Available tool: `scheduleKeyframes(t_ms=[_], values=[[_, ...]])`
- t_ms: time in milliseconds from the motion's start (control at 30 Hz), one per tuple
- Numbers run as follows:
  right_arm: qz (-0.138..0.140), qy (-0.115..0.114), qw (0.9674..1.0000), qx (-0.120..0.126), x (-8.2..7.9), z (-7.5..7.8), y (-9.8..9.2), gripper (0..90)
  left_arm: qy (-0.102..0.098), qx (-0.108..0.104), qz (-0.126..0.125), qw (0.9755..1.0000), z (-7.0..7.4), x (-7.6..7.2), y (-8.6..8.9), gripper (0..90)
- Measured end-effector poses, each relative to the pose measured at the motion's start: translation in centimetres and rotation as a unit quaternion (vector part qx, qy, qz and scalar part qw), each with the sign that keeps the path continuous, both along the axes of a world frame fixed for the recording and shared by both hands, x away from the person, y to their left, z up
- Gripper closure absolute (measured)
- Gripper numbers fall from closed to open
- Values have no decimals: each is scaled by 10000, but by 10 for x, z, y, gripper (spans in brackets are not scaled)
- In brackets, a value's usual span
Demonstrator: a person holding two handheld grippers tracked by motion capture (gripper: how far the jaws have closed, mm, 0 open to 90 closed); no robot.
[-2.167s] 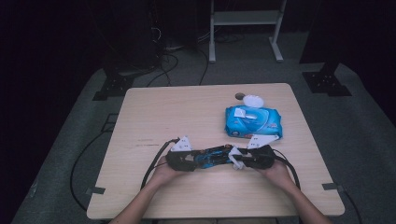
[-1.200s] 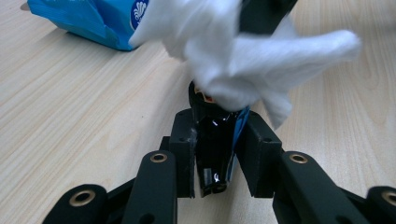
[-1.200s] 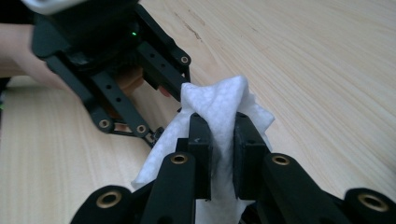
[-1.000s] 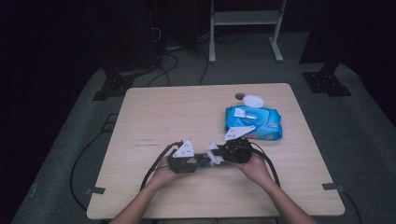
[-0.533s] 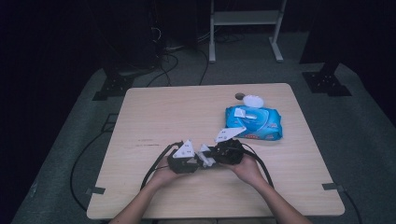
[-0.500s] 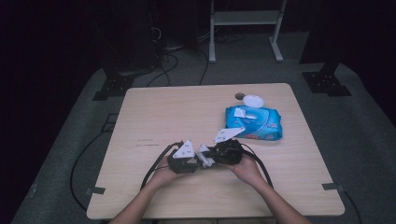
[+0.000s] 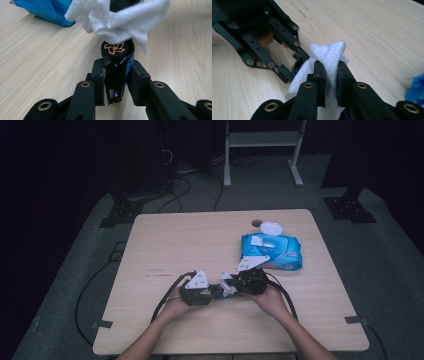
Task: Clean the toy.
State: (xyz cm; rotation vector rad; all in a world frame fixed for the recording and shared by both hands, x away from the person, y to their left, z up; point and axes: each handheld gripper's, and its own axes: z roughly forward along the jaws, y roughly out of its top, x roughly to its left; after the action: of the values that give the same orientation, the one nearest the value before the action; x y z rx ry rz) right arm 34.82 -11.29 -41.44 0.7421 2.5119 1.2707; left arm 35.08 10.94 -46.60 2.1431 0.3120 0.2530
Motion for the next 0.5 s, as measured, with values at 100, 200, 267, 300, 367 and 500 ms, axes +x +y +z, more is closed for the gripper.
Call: scheduleKeyframes(t_ms=[100, 200, 267, 300, 367, 500], values=[[152, 58, 9998, 105, -2, 0, 12, 801, -14, 14, 3, 10000, 0, 0, 0, 689], [246, -17, 9997, -88, -3, -1, 23, 802, -5, 17, 0, 10000, 0, 0, 0, 690], [235, -45, 9996, -114, -2, -1, 21, 802, 9, 5, -7, 10000, 0, 0, 0, 691], [183, -25, 9998, -114, -1, 0, 18, 802, 18, -8, -5, 10000, 0, 0, 0, 691], [94, -20, 9999, -107, -1, 1, 8, 802, 2, -4, -20, 10000, 0, 0, 1, 691], [-18, 39, 10000, -85, 1, 0, -6, 802, -10, -1, -77, 10000, -1, -1, -2, 710]])
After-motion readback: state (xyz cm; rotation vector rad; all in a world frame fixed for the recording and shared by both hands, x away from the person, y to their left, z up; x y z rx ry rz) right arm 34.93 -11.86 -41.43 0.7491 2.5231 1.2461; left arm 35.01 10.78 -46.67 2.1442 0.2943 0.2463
